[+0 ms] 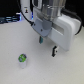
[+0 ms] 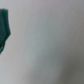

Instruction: Open the kcup holder, insert the kcup into the holder, and close the kcup holder

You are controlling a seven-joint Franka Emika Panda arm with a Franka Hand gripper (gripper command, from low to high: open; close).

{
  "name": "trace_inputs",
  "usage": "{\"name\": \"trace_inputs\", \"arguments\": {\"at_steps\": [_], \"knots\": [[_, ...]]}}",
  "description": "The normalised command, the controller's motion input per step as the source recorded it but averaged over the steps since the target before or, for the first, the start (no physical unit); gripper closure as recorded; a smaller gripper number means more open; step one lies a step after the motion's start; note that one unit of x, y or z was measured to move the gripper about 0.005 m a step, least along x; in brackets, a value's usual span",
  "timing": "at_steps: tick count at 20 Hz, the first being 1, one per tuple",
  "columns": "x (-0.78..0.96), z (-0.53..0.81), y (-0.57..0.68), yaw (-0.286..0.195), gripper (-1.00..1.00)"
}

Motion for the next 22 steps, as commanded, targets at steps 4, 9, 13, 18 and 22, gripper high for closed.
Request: {"name": "trace_inputs", "arguments": {"at_steps": [4, 9, 13, 18, 22], "knots": [[0.01, 0.07, -0.5, -0.273, -1.0], [0.0, 0.01, -0.45, -0.294, -1.0], [0.0, 0.01, -0.44, -0.297, -1.0], [0.02, -0.07, -0.46, -0.29, -1.0], [-0.02, -0.09, -0.46, -0.29, -1.0]]}}
